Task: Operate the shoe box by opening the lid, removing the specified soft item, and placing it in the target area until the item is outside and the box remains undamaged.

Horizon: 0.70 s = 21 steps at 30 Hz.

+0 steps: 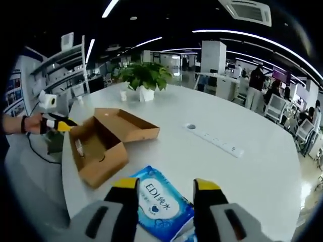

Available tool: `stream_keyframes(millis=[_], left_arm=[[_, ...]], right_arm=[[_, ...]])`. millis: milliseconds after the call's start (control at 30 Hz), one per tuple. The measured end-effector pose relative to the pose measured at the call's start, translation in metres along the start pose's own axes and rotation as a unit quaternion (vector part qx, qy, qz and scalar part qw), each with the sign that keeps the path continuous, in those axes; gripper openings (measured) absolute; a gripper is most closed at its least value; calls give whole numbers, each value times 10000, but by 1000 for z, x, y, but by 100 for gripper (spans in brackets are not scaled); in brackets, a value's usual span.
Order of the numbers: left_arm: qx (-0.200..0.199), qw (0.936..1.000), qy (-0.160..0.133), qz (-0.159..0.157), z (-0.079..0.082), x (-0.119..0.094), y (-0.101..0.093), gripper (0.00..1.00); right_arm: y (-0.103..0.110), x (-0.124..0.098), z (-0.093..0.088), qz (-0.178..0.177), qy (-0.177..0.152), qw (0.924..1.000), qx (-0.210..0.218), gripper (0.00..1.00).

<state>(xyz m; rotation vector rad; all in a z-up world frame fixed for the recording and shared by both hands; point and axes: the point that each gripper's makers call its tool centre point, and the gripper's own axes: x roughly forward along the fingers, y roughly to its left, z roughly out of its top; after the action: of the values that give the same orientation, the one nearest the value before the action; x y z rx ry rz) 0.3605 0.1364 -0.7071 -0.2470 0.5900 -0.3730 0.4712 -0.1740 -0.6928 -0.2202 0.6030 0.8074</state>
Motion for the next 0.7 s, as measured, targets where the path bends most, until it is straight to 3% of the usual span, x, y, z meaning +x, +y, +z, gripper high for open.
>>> stream_keyframes(millis=[467, 700], left_arm=[[-76, 9998, -128, -104, 6, 3, 1, 38], [-68, 9998, -114, -145, 7, 6, 1, 37]], right_arm=[[46, 1, 7, 192, -195, 9996, 85, 46], [63, 6, -5, 255, -195, 9994, 106, 47]])
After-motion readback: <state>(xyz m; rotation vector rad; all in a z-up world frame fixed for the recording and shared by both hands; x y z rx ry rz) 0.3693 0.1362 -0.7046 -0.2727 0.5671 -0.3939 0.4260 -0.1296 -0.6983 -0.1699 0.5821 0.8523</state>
